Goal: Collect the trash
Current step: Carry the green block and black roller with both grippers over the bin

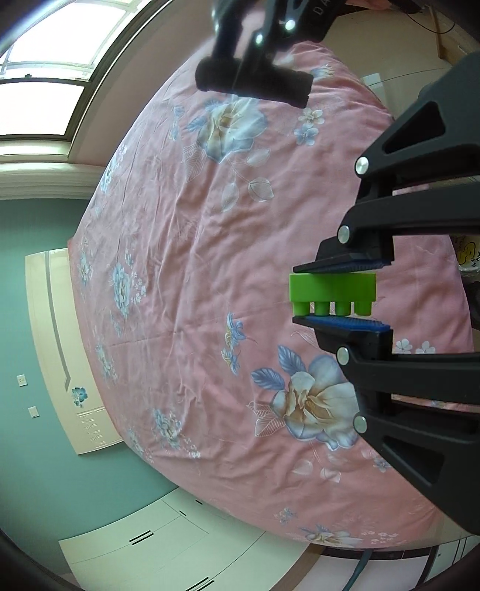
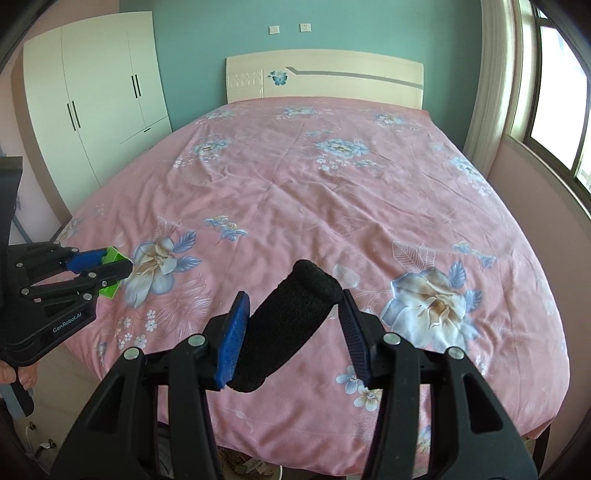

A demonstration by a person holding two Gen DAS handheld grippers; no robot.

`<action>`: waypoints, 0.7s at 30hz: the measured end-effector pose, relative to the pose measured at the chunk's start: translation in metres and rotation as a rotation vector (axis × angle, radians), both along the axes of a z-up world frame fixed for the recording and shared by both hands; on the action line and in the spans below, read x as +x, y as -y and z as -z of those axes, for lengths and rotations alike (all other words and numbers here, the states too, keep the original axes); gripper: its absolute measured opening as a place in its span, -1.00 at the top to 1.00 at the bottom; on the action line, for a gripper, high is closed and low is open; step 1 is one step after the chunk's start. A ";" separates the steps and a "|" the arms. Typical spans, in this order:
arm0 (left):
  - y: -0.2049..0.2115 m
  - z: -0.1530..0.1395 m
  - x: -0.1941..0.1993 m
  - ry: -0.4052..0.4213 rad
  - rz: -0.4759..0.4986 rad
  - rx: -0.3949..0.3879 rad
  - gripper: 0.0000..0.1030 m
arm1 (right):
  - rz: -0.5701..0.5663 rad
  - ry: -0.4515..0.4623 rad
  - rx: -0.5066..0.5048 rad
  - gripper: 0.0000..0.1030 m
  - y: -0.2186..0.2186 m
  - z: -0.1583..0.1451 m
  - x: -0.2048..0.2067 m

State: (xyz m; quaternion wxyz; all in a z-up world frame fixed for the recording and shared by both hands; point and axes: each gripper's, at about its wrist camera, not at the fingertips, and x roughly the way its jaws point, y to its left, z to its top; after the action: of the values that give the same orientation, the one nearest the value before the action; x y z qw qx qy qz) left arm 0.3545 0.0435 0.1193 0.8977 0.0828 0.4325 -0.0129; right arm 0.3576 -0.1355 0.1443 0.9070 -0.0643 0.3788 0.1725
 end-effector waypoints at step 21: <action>0.010 -0.056 -0.157 0.157 0.096 0.073 0.56 | -0.147 0.245 -0.113 0.02 -0.014 -0.098 -0.155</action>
State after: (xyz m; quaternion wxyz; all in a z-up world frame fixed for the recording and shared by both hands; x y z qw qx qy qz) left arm 0.1980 0.0334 0.1755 0.9235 0.1366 0.3567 -0.0335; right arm 0.2030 -0.1215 0.2420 0.9263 -0.1635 0.2687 0.2074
